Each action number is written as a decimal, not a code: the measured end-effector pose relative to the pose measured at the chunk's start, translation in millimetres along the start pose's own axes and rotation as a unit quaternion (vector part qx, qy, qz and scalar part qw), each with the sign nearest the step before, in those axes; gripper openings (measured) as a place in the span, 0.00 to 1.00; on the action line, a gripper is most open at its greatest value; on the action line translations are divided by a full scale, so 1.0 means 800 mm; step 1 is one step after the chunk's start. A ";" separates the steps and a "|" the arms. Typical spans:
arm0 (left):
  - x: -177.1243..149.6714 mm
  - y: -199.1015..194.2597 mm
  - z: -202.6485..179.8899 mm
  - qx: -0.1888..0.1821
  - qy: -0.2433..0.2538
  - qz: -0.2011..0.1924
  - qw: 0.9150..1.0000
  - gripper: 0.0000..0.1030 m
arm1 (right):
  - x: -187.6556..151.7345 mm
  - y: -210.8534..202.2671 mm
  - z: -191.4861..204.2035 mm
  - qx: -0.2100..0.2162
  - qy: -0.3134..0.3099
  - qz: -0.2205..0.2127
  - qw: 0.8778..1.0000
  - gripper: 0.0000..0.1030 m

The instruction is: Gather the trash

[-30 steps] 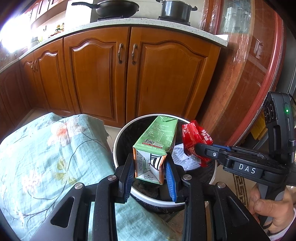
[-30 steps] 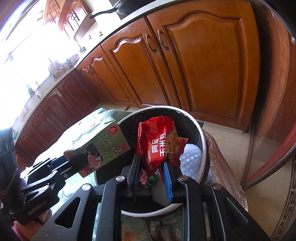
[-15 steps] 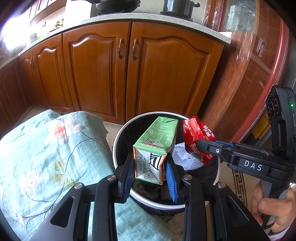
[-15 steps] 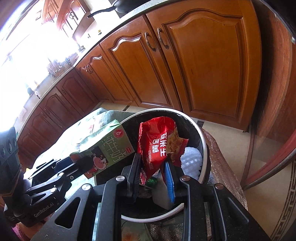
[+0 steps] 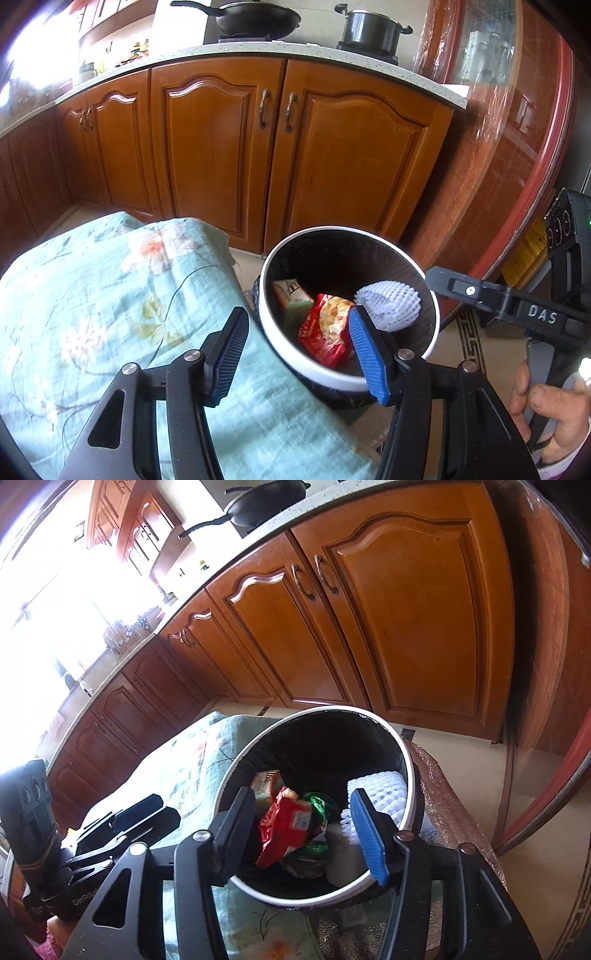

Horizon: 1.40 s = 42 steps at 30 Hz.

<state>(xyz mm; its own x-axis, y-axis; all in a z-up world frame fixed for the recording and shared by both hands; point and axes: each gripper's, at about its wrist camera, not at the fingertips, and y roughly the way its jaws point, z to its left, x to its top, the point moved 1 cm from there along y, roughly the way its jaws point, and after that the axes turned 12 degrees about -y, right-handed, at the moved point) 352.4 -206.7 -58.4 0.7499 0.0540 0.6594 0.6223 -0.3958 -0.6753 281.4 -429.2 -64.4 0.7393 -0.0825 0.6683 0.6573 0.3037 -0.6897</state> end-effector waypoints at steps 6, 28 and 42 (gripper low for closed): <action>-0.036 -0.055 0.026 -0.002 -0.039 -0.044 0.998 0.68 | -0.017 -0.032 0.030 -0.023 -0.010 -0.048 0.999 0.86; -0.173 -0.230 0.092 0.048 -0.082 -0.155 0.983 0.93 | -0.098 -0.116 0.171 -0.037 -0.054 -0.174 0.983 1.00; -0.232 -0.262 0.084 0.164 -0.031 -0.236 0.957 0.99 | -0.126 -0.095 0.217 -0.087 -0.141 -0.186 0.968 1.00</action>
<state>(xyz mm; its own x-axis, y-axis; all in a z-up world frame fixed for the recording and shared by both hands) 97.8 -72.2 -61.7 0.3743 0.2139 0.9023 0.9242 -0.0058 -0.3820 131.7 -278.9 -30.9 0.3929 0.1148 0.9124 0.9035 0.1367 -0.4063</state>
